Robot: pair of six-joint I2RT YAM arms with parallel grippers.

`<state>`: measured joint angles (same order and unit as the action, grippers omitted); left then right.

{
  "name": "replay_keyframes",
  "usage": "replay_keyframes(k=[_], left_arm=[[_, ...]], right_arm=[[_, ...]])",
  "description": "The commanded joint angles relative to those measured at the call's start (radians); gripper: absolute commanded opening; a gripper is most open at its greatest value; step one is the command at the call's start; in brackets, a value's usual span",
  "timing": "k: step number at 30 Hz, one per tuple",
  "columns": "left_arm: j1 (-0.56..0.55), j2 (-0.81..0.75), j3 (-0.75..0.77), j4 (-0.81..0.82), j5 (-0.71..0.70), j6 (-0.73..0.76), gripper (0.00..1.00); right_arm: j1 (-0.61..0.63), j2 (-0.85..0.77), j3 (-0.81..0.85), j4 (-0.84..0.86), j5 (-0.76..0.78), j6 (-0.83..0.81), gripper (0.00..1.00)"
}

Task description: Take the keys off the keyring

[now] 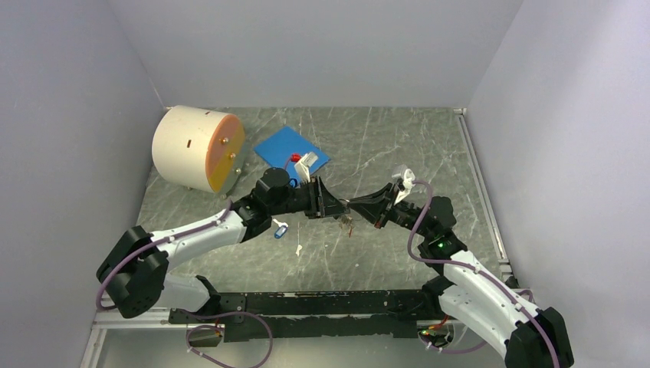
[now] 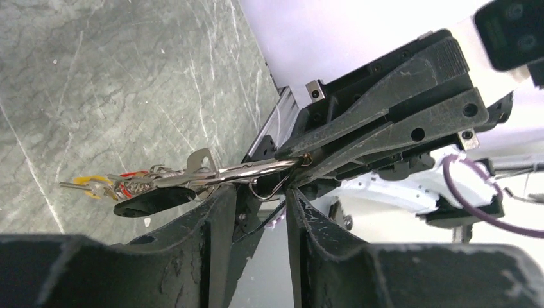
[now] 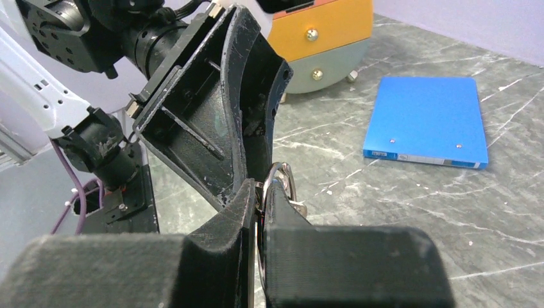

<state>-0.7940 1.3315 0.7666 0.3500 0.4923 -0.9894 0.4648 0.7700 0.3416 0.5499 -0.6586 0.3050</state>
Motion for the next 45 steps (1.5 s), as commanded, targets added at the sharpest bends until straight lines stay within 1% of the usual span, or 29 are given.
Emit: replay_keyframes(k=[1,9,12,15,19,25,29,34,36,40,45], left_arm=[[-0.005,-0.040,-0.046,0.111,-0.104,-0.136,0.41],[-0.007,-0.084,-0.129,0.176,-0.220,-0.288,0.40],[-0.012,-0.091,-0.140,0.191,-0.251,-0.319,0.41],[-0.018,-0.094,-0.139,0.197,-0.263,-0.342,0.44],[-0.032,-0.086,-0.121,0.174,-0.284,-0.361,0.43],[-0.055,-0.052,-0.103,0.188,-0.288,-0.395,0.37],[-0.064,-0.030,-0.101,0.212,-0.270,-0.436,0.36],[-0.071,-0.009,-0.111,0.258,-0.270,-0.490,0.29],[-0.072,-0.003,-0.122,0.298,-0.277,-0.516,0.26],[-0.071,0.006,-0.140,0.365,-0.293,-0.573,0.24],[-0.071,0.008,-0.169,0.458,-0.329,-0.656,0.17]], right_arm=[[-0.003,-0.016,-0.005,0.100,-0.005,-0.020,0.00],[-0.002,-0.007,-0.016,0.118,0.001,-0.016,0.00],[-0.001,-0.003,-0.017,0.121,0.002,-0.018,0.00],[-0.002,-0.005,-0.016,0.116,0.006,-0.023,0.00],[0.001,-0.003,-0.016,0.116,0.007,-0.024,0.00],[0.003,-0.009,-0.016,0.107,0.016,-0.033,0.00],[0.005,-0.024,-0.019,0.092,0.040,-0.047,0.00],[0.007,-0.018,-0.026,0.104,0.042,-0.052,0.00],[0.008,-0.014,-0.030,0.116,0.041,-0.049,0.00],[0.009,-0.010,-0.041,0.138,0.050,-0.047,0.00],[0.015,-0.001,-0.068,0.182,0.072,-0.049,0.00]])
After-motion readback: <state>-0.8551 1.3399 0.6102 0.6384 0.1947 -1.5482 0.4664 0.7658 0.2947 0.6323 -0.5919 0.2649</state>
